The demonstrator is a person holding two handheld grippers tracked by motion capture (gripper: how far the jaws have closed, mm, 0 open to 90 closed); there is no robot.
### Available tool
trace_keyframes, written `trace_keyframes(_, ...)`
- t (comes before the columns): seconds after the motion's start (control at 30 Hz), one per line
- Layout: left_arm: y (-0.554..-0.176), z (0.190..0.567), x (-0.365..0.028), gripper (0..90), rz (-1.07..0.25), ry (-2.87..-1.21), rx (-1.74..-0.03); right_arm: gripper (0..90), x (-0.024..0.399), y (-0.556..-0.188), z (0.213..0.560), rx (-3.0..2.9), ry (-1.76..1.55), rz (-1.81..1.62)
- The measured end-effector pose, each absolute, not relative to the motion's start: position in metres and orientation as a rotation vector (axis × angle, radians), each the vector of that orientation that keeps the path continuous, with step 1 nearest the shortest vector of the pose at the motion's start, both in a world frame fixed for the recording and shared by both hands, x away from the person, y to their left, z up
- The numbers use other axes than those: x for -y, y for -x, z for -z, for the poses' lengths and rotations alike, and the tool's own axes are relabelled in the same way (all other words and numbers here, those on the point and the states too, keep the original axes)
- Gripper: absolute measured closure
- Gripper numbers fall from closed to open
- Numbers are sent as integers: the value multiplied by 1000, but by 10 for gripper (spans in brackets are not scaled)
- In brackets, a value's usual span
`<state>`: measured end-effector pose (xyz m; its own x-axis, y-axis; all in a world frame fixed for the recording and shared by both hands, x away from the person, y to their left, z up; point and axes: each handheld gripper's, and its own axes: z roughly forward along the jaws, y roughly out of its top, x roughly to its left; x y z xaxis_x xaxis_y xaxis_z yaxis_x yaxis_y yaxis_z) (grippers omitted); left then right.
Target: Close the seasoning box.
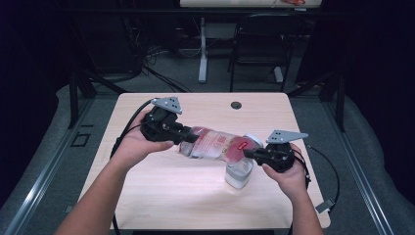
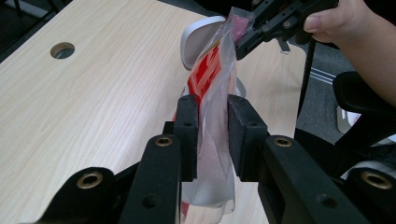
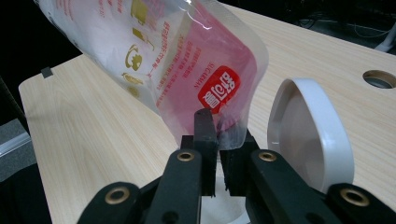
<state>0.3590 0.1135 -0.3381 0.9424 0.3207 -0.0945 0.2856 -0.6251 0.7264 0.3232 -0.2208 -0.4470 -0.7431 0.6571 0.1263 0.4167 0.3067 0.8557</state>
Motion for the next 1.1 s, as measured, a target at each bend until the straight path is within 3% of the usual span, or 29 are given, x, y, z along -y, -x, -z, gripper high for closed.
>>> trace_keyframes(1.1,-362,334,-111,759,-56,-2265,-423,886,229,-318,440,-2387,-974,-1429)
